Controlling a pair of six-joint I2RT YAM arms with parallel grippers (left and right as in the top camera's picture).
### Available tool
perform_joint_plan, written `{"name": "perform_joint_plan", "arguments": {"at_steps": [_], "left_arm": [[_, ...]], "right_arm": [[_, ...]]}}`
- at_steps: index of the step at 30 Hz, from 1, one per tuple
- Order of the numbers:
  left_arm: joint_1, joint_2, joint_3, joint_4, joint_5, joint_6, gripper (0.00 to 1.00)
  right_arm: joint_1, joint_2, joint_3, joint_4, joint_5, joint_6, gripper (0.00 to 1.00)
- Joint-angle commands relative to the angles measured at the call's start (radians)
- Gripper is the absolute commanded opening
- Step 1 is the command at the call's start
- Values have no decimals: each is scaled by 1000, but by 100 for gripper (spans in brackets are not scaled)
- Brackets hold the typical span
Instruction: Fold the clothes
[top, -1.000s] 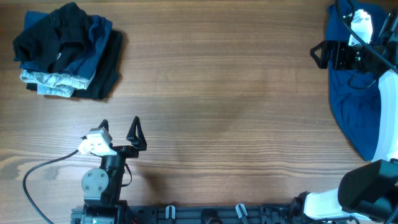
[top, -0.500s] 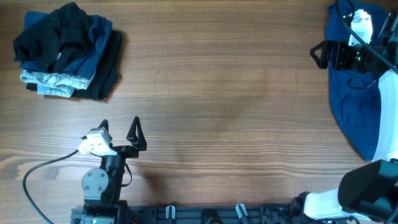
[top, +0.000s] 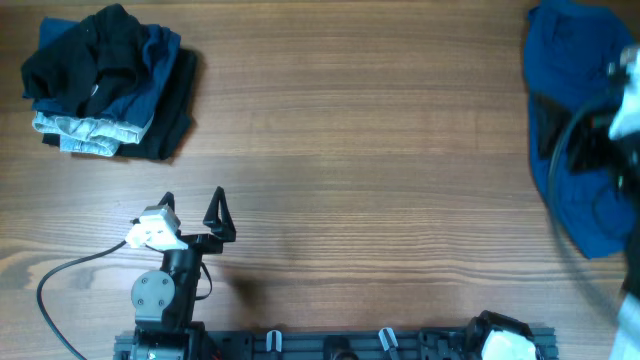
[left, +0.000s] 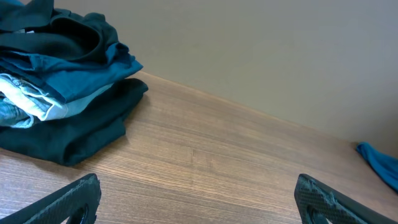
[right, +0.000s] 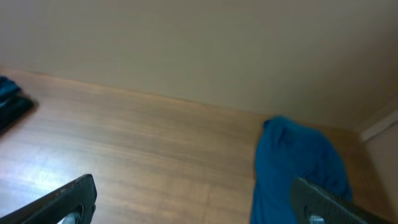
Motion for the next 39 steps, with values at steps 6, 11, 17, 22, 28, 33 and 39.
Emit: {"name": "perform_joint_plan", "arguments": {"at_steps": [6,11,17,22,28,33,39], "left_arm": [[6,-7,-3,-4,12,20,100],[6,-7,-3,-4,11,20,100],[6,-7,-3,-4,12,20,100],[6,-7,-3,-4,12,20,100],[6,-7,-3,-4,12,20,100],[6,-7,-3,-4,12,20,100],[6,-7,-3,-4,11,20,100]], "right_arm": [[70,-372,-704,702,-228,26,100],[264,-548,-1087,986,74,280,100],[296,-750,-1322,1004,86,331,100],[291,-905,-1470,1007,94,329,100],[289,-971,-1471,902,168,330,100],[274,-993,-1471,896,237,330,100],[269,-993,-1471,897,235,330,100]]}}
